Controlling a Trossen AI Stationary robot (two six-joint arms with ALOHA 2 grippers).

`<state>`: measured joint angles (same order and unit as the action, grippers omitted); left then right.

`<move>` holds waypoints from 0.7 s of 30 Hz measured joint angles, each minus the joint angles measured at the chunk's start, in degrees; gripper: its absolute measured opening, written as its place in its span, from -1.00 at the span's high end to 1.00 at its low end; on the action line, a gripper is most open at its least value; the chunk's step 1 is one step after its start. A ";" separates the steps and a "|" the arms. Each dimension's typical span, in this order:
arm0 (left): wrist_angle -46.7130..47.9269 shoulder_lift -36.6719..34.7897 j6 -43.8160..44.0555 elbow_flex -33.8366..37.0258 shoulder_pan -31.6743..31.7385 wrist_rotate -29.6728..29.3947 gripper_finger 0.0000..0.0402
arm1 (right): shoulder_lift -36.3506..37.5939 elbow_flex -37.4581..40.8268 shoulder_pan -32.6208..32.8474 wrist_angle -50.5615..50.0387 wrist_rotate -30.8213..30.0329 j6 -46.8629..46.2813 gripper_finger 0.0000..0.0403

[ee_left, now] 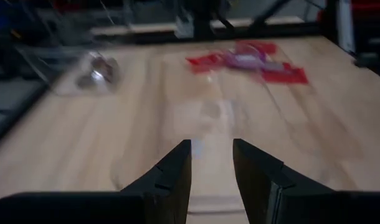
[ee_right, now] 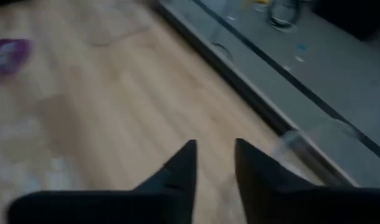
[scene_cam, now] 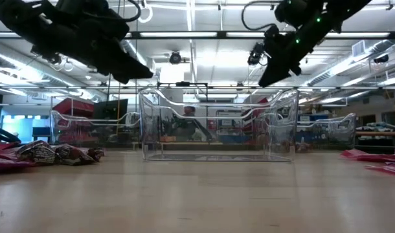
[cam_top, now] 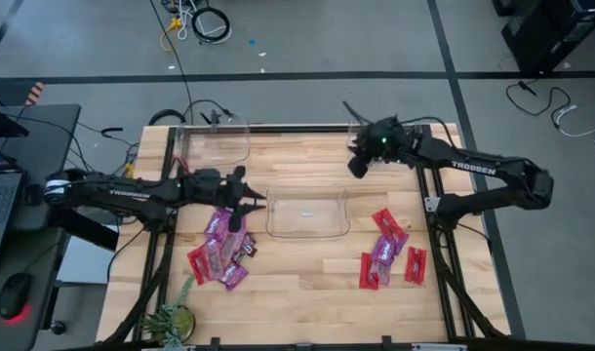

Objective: Sort candy
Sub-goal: Put the brown chocolate bar into the top right transparent bin

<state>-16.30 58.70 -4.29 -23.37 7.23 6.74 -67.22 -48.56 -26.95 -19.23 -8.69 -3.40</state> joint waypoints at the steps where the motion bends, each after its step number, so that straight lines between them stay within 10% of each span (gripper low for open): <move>1: 2.03 0.00 0.95 -0.65 -0.89 -0.40 0.41 | -0.02 0.00 1.65 0.14 -0.02 -0.02 0.66; 6: 12.08 0.00 5.82 -4.36 -4.78 -2.98 0.41 | -0.04 0.00 10.03 2.97 -0.51 -1.22 0.97; 21: 21.88 0.12 12.56 -5.76 -6.60 -3.94 0.38 | -0.15 0.00 19.05 10.61 -1.92 -4.61 0.80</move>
<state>5.58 58.82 8.27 -29.12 0.62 2.80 -67.37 -48.56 -7.90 -8.62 -10.61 -8.00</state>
